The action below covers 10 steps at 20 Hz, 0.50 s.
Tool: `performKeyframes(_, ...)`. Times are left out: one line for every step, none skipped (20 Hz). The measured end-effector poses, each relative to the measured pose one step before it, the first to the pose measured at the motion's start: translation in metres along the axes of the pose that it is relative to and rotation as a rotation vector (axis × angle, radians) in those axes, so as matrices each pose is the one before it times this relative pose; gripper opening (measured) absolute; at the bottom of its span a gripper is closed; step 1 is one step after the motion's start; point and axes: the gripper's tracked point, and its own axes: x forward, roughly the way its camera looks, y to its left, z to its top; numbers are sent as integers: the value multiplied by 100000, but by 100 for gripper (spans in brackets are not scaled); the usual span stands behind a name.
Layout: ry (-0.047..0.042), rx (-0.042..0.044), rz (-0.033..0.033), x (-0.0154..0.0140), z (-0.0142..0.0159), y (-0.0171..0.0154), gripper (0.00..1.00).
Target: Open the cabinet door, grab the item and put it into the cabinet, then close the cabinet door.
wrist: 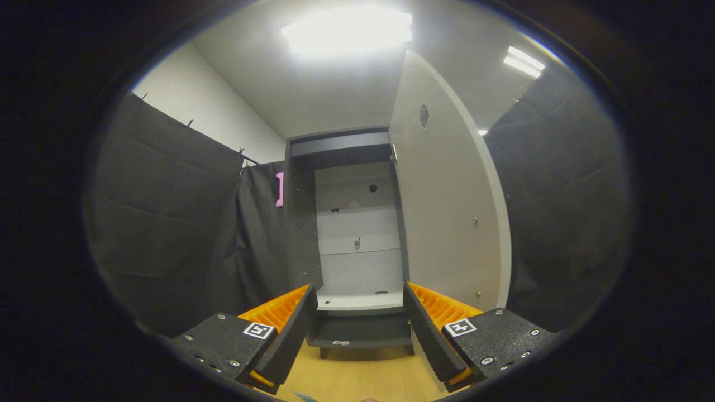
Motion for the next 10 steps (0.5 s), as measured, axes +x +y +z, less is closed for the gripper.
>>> performKeyframes(1766,863,800,66,-1226,804,95)
performKeyframes(1293,735,729,360,-1234,666,95)
performKeyframes(688,533,-180,171,-1047,549,95)
performKeyframes(30,127,90,283,-947,417,95)
performKeyframes(154,-80,176,39,-938,504,95)
performKeyframes(219,-324,200,-4,-970,505,94)
performKeyframes(1011,-31,565,-24,-1058,512,94)
performKeyframes(1500,219,804,144,-1258,572,94)
performKeyframes(1809,269,775,65,-1171,596,94)
performKeyframes(1342,139,527,177,-1067,429,94)
